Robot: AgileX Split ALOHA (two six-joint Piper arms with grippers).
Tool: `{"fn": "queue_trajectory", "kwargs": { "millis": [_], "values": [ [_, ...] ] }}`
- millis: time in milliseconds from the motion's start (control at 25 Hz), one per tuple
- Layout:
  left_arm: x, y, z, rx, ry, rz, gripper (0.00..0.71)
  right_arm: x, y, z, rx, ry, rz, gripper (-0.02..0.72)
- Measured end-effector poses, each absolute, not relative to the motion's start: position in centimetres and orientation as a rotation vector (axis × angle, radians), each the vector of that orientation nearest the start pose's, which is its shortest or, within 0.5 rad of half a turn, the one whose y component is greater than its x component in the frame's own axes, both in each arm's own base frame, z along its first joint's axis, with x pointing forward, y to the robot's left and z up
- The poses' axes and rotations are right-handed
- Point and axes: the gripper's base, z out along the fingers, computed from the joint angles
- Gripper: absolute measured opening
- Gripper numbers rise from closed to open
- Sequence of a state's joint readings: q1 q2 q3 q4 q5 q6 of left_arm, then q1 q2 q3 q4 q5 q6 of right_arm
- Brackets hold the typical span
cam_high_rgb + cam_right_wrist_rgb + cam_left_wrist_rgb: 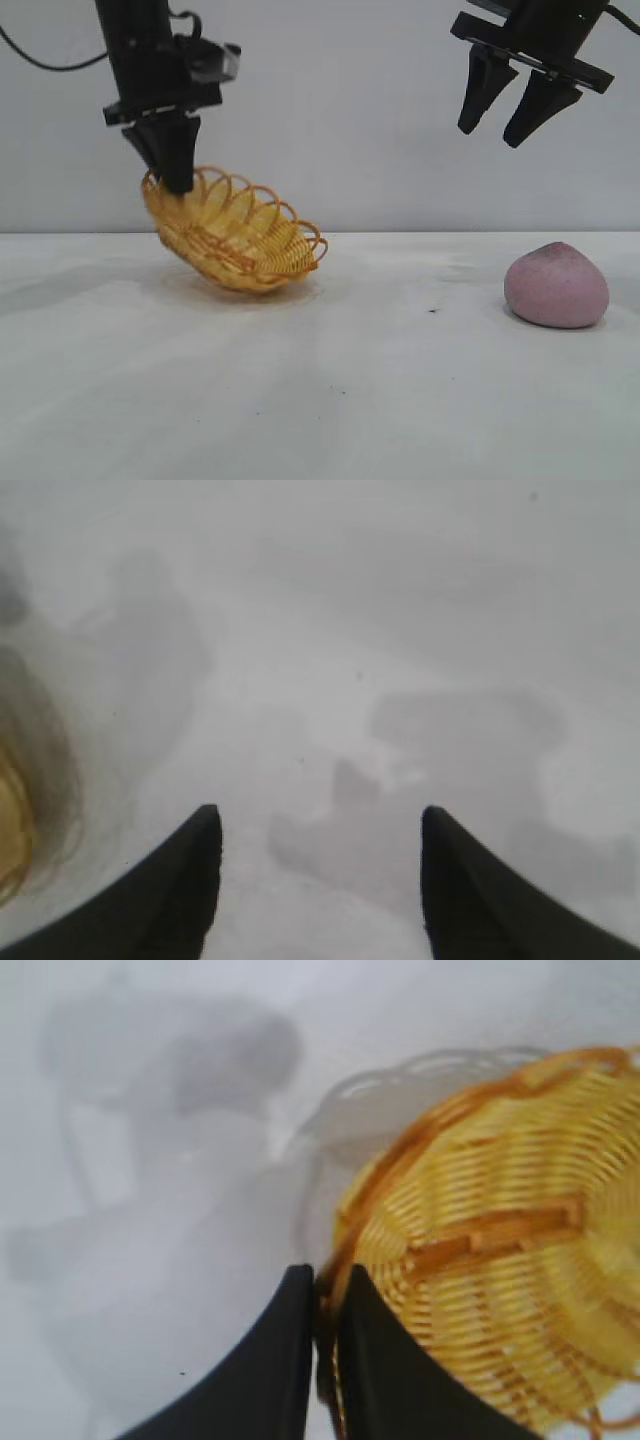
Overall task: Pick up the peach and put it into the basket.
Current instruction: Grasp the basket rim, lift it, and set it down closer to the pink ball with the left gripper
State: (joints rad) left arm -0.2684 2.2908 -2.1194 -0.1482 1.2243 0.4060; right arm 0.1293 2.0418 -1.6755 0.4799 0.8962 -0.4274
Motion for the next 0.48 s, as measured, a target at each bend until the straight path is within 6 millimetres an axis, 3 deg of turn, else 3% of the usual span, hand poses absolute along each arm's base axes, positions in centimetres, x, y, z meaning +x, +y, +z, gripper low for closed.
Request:
{"fn": "queue_trajectory", "kwargs": {
  "millis": [120, 280, 400, 480],
  "values": [
    [46.6, -13.9, 24.6, 0.677, 2.742, -0.229, 0.000, 43.9, 9.0, 23.3, -0.434, 2.616, 0.499, 0.413],
    [46.0, -14.3, 26.6, 0.405, 2.761, -0.471, 0.000, 43.9, 9.0, 23.3, -0.434, 2.614, 0.498, 0.413],
    [45.4, -15.4, 25.8, 0.337, 2.799, -0.624, 0.000, 43.9, 9.0, 23.3, -0.435, 2.616, 0.499, 0.413],
    [44.7, -15.7, 23.8, 0.306, 2.876, -0.662, 0.000, 43.9, 9.0, 23.3, -0.435, 2.616, 0.499, 0.413]
  ]
}}
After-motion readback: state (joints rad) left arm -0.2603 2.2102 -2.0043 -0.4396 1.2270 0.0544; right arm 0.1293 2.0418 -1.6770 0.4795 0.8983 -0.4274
